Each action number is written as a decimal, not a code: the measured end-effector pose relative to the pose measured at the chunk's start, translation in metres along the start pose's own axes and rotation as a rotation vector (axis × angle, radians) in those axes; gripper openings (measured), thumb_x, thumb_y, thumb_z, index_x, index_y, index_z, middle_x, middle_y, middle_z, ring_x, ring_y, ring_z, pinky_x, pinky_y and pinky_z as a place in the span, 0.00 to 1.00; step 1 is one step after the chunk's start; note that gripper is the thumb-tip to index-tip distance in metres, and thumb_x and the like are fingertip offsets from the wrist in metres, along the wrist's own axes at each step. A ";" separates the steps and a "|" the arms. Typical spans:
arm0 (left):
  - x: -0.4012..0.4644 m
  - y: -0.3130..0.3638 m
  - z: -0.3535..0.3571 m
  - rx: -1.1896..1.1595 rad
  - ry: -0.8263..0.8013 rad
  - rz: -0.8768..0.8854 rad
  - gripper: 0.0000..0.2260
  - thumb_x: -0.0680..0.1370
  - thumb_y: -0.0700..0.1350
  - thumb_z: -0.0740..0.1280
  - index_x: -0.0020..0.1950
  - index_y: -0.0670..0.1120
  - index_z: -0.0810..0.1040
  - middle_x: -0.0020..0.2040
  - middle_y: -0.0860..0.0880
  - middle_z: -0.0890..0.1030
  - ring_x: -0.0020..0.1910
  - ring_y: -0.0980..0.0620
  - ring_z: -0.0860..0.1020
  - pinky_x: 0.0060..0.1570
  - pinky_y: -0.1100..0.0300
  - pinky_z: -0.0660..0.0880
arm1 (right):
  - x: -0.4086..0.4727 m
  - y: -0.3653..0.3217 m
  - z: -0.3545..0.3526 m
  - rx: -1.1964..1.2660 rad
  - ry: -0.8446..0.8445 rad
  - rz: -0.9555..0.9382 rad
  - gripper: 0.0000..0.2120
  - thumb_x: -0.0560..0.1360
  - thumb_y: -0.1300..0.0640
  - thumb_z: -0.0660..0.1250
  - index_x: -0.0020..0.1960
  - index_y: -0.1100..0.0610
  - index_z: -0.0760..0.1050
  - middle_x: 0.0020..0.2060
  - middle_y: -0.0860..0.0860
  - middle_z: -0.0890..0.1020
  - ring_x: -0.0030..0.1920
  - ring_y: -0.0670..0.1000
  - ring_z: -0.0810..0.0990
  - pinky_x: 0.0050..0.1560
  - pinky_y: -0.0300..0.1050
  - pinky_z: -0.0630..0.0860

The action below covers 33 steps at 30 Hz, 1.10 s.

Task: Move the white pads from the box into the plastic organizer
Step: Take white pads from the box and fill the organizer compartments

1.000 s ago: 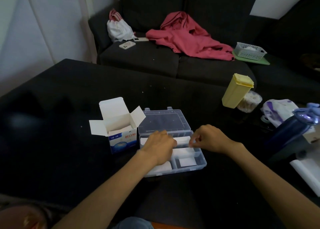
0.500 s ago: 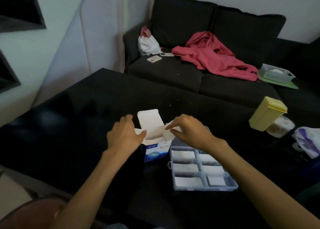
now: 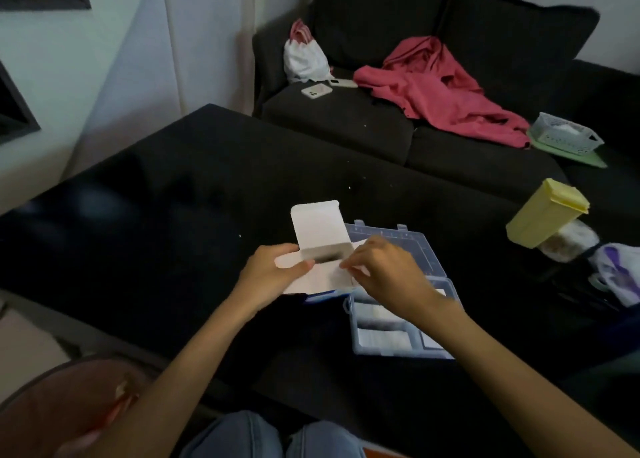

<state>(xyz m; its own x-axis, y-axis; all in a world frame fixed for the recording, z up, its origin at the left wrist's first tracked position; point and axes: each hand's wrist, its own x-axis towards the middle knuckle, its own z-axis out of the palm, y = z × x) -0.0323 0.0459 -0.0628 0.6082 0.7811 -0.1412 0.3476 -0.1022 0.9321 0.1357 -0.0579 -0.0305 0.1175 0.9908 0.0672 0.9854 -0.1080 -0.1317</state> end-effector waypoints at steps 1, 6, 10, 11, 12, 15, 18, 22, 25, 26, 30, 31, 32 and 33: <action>-0.001 -0.001 0.002 0.049 0.058 0.045 0.13 0.75 0.49 0.70 0.59 0.53 0.80 0.55 0.54 0.82 0.55 0.54 0.79 0.58 0.50 0.75 | 0.000 -0.004 0.002 -0.007 -0.010 -0.015 0.13 0.77 0.54 0.64 0.60 0.50 0.77 0.58 0.50 0.78 0.58 0.50 0.76 0.55 0.42 0.73; -0.008 0.006 0.000 0.105 0.326 0.167 0.16 0.75 0.44 0.70 0.62 0.54 0.79 0.59 0.56 0.80 0.59 0.54 0.77 0.57 0.57 0.73 | 0.006 -0.012 0.008 0.007 -0.040 -0.005 0.14 0.76 0.57 0.66 0.62 0.52 0.76 0.62 0.53 0.77 0.60 0.52 0.76 0.61 0.44 0.72; -0.011 0.004 0.000 0.157 0.384 0.212 0.16 0.75 0.43 0.69 0.61 0.54 0.79 0.53 0.56 0.81 0.52 0.57 0.78 0.48 0.63 0.73 | 0.011 -0.017 0.012 0.034 -0.048 -0.026 0.15 0.77 0.58 0.64 0.63 0.53 0.75 0.62 0.54 0.76 0.61 0.53 0.75 0.63 0.45 0.72; -0.010 0.001 -0.001 0.161 0.389 0.178 0.15 0.75 0.43 0.69 0.61 0.53 0.79 0.52 0.55 0.82 0.52 0.55 0.79 0.46 0.64 0.71 | 0.011 -0.018 0.014 0.036 -0.053 -0.022 0.15 0.77 0.58 0.64 0.63 0.53 0.75 0.62 0.54 0.76 0.61 0.53 0.75 0.63 0.45 0.72; -0.007 -0.001 -0.003 0.149 0.392 0.145 0.15 0.75 0.43 0.70 0.61 0.52 0.79 0.52 0.54 0.82 0.53 0.54 0.79 0.45 0.64 0.70 | 0.013 -0.019 0.014 0.039 -0.056 -0.012 0.15 0.77 0.57 0.64 0.63 0.53 0.75 0.62 0.54 0.76 0.61 0.53 0.75 0.63 0.45 0.72; 0.001 -0.006 -0.007 0.158 0.382 0.117 0.15 0.75 0.44 0.70 0.61 0.48 0.80 0.56 0.51 0.82 0.56 0.52 0.78 0.50 0.62 0.70 | 0.017 -0.019 0.017 0.045 -0.057 0.004 0.15 0.77 0.57 0.64 0.63 0.53 0.75 0.62 0.54 0.77 0.61 0.53 0.75 0.63 0.44 0.71; 0.006 -0.004 -0.009 0.184 0.379 0.139 0.14 0.76 0.47 0.68 0.60 0.45 0.80 0.57 0.49 0.81 0.59 0.51 0.78 0.55 0.59 0.71 | 0.021 -0.023 0.021 0.022 -0.099 -0.019 0.17 0.78 0.57 0.63 0.66 0.53 0.73 0.64 0.53 0.75 0.63 0.52 0.73 0.65 0.43 0.68; 0.010 0.000 -0.012 0.203 0.391 0.139 0.12 0.77 0.48 0.67 0.58 0.45 0.81 0.56 0.50 0.82 0.59 0.51 0.77 0.53 0.62 0.68 | 0.031 -0.033 0.027 -0.008 -0.112 -0.063 0.19 0.78 0.58 0.62 0.68 0.56 0.69 0.66 0.54 0.73 0.65 0.53 0.71 0.67 0.45 0.66; 0.015 0.002 -0.015 0.225 0.387 0.113 0.11 0.77 0.49 0.67 0.56 0.47 0.82 0.55 0.51 0.83 0.59 0.51 0.77 0.53 0.59 0.68 | 0.039 -0.037 0.030 -0.060 -0.134 -0.088 0.18 0.78 0.60 0.61 0.67 0.58 0.67 0.67 0.55 0.72 0.64 0.55 0.71 0.65 0.48 0.68; 0.017 0.003 -0.017 0.234 0.376 0.100 0.11 0.77 0.49 0.67 0.56 0.48 0.82 0.55 0.51 0.82 0.59 0.51 0.77 0.53 0.58 0.68 | 0.042 -0.038 0.031 -0.083 -0.141 -0.100 0.18 0.78 0.60 0.61 0.67 0.59 0.67 0.67 0.56 0.71 0.64 0.56 0.70 0.65 0.49 0.68; 0.025 0.007 -0.023 0.267 0.322 0.060 0.11 0.77 0.50 0.66 0.57 0.49 0.82 0.56 0.52 0.82 0.59 0.52 0.77 0.53 0.58 0.67 | 0.054 -0.038 0.029 -0.104 -0.184 -0.092 0.22 0.77 0.59 0.60 0.70 0.58 0.61 0.70 0.56 0.64 0.67 0.56 0.65 0.64 0.48 0.64; 0.026 0.007 -0.024 0.267 0.314 0.059 0.11 0.77 0.50 0.67 0.57 0.49 0.82 0.55 0.52 0.82 0.58 0.52 0.77 0.52 0.58 0.68 | 0.057 -0.038 0.028 -0.093 -0.196 -0.082 0.24 0.77 0.59 0.60 0.71 0.58 0.59 0.71 0.55 0.62 0.69 0.56 0.63 0.65 0.49 0.64; 0.027 0.007 -0.025 0.263 0.305 0.060 0.11 0.77 0.50 0.67 0.56 0.50 0.82 0.55 0.53 0.83 0.57 0.53 0.77 0.51 0.58 0.68 | 0.059 -0.038 0.027 -0.082 -0.218 -0.071 0.26 0.76 0.59 0.60 0.72 0.58 0.57 0.72 0.55 0.61 0.70 0.57 0.60 0.65 0.50 0.62; 0.027 0.006 -0.025 0.262 0.297 0.061 0.10 0.77 0.50 0.67 0.56 0.50 0.83 0.54 0.53 0.83 0.57 0.53 0.78 0.49 0.59 0.68 | 0.062 -0.038 0.025 -0.067 -0.246 -0.062 0.27 0.76 0.59 0.60 0.73 0.58 0.55 0.73 0.55 0.59 0.71 0.57 0.58 0.66 0.51 0.61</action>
<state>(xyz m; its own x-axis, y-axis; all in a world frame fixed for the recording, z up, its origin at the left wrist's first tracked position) -0.0314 0.0822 -0.0525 0.4137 0.9090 0.0503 0.5107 -0.2775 0.8138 0.1027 0.0095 -0.0461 0.0314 0.9849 -0.1701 0.9967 -0.0436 -0.0681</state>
